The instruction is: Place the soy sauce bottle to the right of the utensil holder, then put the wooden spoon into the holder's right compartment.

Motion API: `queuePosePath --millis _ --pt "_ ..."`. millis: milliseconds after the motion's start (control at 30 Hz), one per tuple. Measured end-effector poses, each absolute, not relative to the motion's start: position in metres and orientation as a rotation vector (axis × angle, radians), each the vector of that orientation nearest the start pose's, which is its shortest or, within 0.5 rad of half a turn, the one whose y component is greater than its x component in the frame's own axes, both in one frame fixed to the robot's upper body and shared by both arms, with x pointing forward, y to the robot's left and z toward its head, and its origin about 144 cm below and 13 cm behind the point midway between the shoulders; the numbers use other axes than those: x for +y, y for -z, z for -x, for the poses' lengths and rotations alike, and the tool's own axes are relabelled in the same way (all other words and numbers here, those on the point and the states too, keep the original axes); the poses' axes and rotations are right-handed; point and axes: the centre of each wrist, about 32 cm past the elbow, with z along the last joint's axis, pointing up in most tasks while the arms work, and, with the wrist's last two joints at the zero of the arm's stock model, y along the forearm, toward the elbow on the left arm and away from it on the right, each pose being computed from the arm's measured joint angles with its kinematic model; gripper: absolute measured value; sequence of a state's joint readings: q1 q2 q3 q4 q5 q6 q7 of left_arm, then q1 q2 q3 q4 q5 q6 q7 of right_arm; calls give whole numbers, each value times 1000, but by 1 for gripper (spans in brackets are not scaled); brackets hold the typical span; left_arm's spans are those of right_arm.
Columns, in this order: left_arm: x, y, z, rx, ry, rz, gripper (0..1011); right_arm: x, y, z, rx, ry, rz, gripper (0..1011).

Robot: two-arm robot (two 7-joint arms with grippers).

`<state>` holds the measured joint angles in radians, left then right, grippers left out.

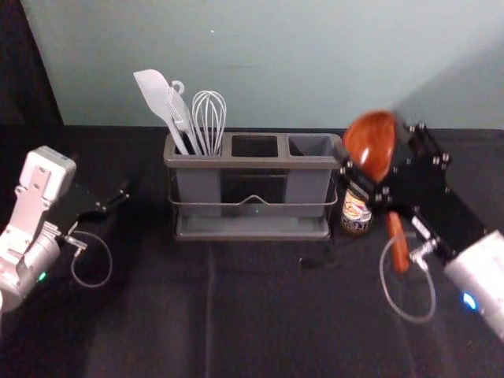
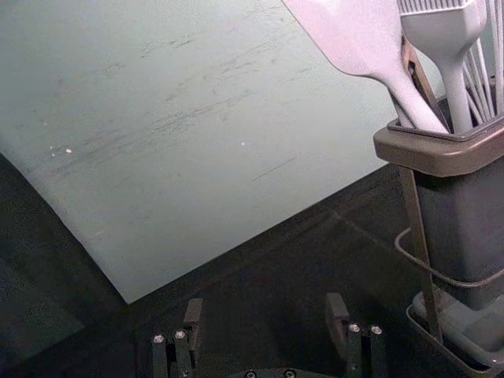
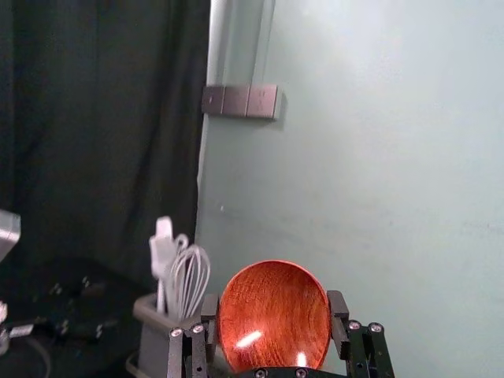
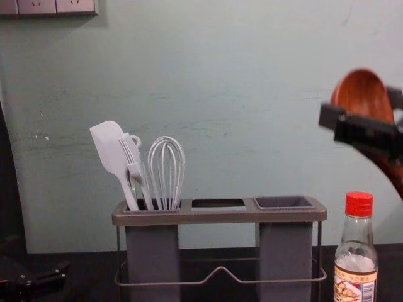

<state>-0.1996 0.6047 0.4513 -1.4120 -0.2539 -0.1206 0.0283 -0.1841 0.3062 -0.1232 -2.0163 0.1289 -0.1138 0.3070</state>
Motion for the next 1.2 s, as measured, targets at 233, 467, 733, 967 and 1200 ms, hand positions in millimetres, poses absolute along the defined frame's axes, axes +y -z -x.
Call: queuePosePath --millis 233,467,733,967,1200 --pt "310 -1140 -489 -285 -1248 -304 1000 -237 -1243 -428 -412 985 -156 837" --pt "310 -1140 -489 -285 -1248 -304 1000 -231 -1248 -474 -407 931 -243 837" --pt "310 -1140 -489 -285 -1248 -304 1000 -217 -1247 -523 -387 895 -304 837" --pt "310 -1140 -489 -285 -1248 -304 1000 -207 -1245 -549 -378 891 -318 837" --pt "310 -1140 -489 -285 -1248 -304 1000 -196 -1247 -565 -379 878 -323 837"
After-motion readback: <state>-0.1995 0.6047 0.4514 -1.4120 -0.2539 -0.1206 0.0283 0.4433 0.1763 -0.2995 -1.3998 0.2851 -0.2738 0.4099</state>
